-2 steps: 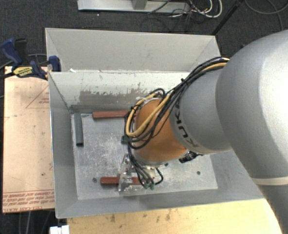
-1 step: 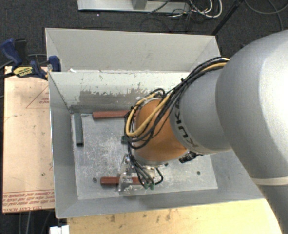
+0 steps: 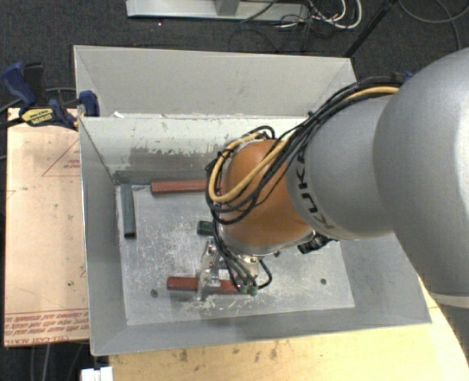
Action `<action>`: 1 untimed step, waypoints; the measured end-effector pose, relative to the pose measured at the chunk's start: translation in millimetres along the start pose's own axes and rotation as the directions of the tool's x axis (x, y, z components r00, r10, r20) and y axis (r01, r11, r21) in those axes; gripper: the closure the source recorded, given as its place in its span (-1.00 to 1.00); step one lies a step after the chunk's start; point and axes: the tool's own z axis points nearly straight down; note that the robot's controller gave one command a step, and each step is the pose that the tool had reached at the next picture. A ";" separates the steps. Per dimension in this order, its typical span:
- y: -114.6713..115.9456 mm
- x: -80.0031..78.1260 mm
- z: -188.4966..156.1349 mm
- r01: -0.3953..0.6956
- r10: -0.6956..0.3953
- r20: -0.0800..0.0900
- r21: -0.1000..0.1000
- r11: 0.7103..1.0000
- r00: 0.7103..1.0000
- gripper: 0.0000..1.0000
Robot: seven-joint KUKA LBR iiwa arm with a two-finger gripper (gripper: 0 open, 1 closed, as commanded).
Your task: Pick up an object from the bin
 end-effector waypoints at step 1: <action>-4.5 -1.6 -166.1 -0.014 0.014 0.005 -0.001 1.000 1.000 1.00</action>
Offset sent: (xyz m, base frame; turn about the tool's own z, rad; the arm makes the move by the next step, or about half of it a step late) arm 0.0000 0.0000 0.0000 0.0000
